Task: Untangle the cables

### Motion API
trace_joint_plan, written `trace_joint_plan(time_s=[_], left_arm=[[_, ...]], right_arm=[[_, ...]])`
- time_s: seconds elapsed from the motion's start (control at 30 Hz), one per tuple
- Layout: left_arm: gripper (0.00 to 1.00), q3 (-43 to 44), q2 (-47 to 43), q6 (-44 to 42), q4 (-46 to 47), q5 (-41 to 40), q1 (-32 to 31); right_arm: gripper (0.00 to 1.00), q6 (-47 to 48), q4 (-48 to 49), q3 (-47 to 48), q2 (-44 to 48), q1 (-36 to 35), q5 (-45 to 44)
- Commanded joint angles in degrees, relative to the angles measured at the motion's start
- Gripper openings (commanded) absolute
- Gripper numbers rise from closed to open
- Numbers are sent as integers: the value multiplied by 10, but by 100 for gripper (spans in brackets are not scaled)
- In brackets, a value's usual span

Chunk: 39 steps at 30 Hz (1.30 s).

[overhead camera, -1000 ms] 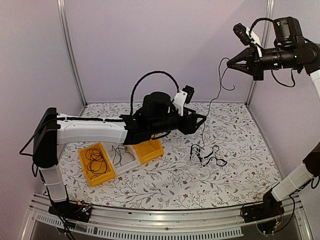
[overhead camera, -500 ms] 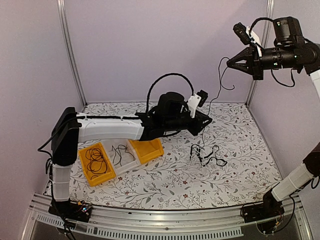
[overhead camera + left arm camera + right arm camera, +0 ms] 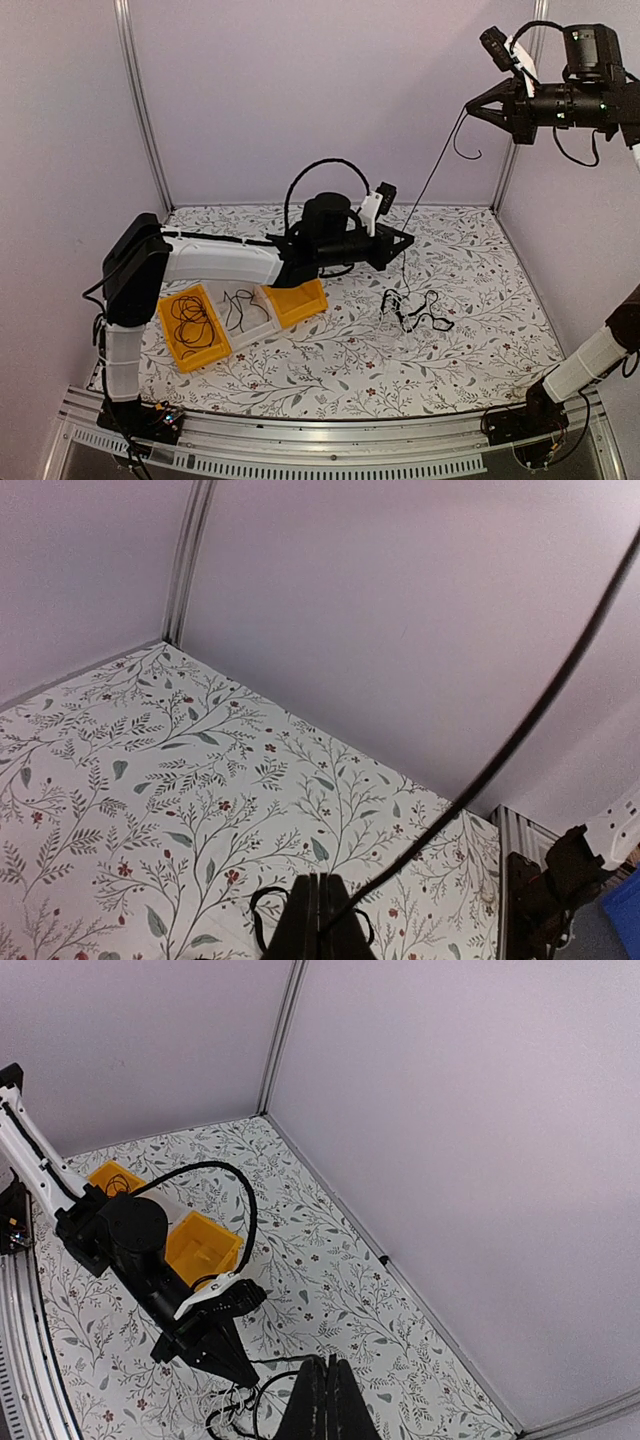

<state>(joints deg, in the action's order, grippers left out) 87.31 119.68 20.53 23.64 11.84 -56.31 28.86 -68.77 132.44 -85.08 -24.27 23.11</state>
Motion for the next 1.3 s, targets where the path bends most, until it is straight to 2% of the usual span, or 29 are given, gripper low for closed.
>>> trace_joint_plan(time_s=[0.0,0.13,0.27,0.33,0.47,0.63,0.83,1.03,1.27], left_arm=[[0,9,6,37,-57,3,21],[0,83,-4,47,-56,3,18],[0,141,-16,60,-48,-4,11],[0,168,-20,67,-46,-7,9],[0,226,-25,79,-49,-8,6],[0,318,-27,80,-71,-7,0],[0,431,-17,79,-106,-4,-4],[0,405,-56,46,-174,-58,-3],[0,232,-156,34,-213,-125,-2]], right_arm=[[0,-13,103,-44,40,7,1],[1,13,155,-210,111,7,-12],[13,15,177,-308,151,13,-20],[32,10,173,-335,154,27,-2],[54,1,175,-388,156,72,43],[67,-13,204,-437,172,93,67],[73,-18,219,-503,196,93,107],[73,14,227,-574,230,93,143],[73,13,230,-639,258,94,162]])
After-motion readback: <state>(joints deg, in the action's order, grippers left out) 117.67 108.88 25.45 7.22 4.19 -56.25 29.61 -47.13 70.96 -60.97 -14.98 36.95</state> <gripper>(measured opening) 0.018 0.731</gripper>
